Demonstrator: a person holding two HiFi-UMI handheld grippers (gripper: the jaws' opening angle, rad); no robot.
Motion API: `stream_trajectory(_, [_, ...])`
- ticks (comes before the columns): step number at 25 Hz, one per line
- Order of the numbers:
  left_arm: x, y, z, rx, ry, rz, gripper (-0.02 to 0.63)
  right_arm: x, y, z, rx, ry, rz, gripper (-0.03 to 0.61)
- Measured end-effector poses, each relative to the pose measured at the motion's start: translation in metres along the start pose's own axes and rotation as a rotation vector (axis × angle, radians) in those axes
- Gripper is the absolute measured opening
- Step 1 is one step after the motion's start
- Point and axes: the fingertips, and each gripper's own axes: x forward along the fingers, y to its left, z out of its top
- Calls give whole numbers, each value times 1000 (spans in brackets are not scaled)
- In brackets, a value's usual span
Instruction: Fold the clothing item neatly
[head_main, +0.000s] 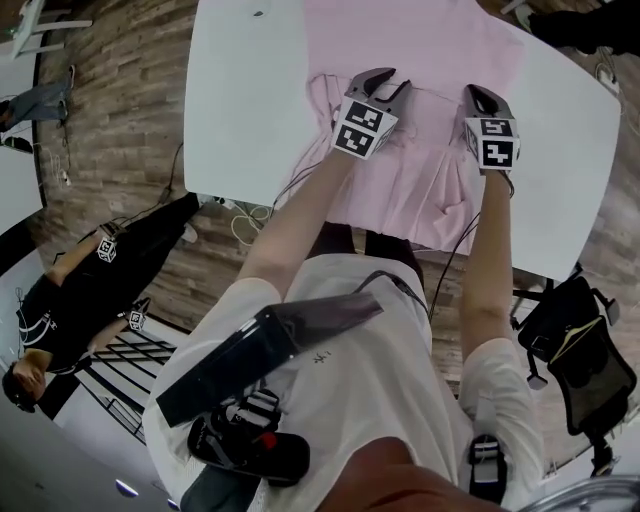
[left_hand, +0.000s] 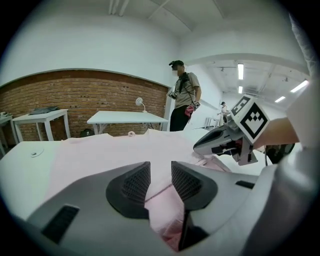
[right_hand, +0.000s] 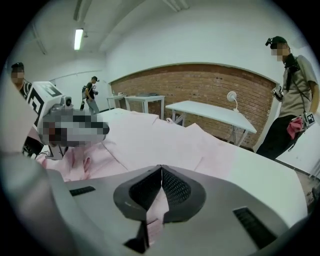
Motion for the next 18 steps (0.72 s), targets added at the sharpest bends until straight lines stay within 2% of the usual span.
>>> stream_trajectory(2, [-14,-1,7,3,-22,13,129,-10,6,11,3,-53,15,5])
stream_trajectory(5, [-35,-4,17,19,-64,41,63,-26,16,22,8,-115,39,4])
stream_trajectory(9, [-62,-10,15,13,-99,77,12,-45,33,23,8,-158,54,4])
stream_trajectory(18, [-120,-14,-19,-57,-81,143,2,-71,68,5,18,-178,93,3])
